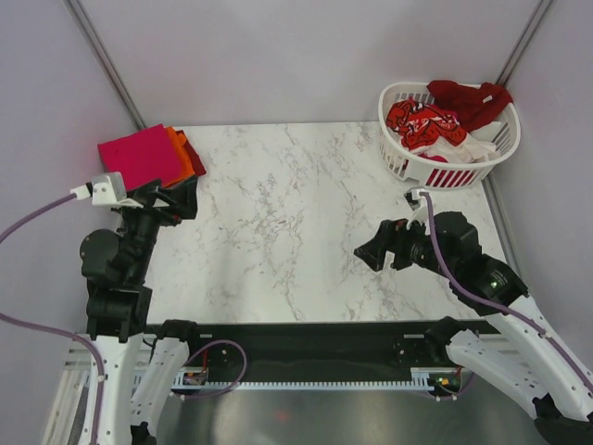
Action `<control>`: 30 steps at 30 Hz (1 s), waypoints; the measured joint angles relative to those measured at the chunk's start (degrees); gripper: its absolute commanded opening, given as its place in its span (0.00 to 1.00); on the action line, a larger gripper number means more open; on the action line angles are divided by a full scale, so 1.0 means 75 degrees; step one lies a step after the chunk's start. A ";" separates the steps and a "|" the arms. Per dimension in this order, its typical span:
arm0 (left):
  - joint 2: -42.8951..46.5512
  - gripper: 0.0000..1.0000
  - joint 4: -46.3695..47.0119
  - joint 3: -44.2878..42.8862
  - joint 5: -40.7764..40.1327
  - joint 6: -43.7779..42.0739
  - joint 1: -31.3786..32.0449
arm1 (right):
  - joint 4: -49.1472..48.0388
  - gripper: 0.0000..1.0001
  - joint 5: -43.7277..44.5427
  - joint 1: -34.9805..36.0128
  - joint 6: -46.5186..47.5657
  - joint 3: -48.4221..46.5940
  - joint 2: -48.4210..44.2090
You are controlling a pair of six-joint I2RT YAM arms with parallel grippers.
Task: Fold and stack the t-shirts
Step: Neatly place the folded tshirt to the corner
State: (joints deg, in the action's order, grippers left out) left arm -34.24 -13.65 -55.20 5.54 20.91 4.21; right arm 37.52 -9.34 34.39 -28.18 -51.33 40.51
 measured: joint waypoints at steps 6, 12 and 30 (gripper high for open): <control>0.1087 1.00 0.0743 0.1297 -0.0694 -0.0058 0.0009 | 0.0318 0.93 0.0163 0.0000 -0.0213 -0.0213 -0.0539; 0.0023 1.00 0.1049 0.2075 0.0545 0.0265 0.0026 | 0.0592 0.94 0.1236 0.0000 -0.0321 -0.0796 -0.1055; -0.6647 1.00 0.0452 -0.2057 -0.4357 -0.3570 0.6770 | 0.0291 0.98 0.5353 0.0000 -0.0726 -0.0799 -0.1300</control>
State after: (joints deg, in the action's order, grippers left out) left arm -84.09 -10.26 -70.63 -27.14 -5.87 54.98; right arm 39.70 30.81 34.39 -33.63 -57.32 30.76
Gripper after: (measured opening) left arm 0.989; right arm 0.979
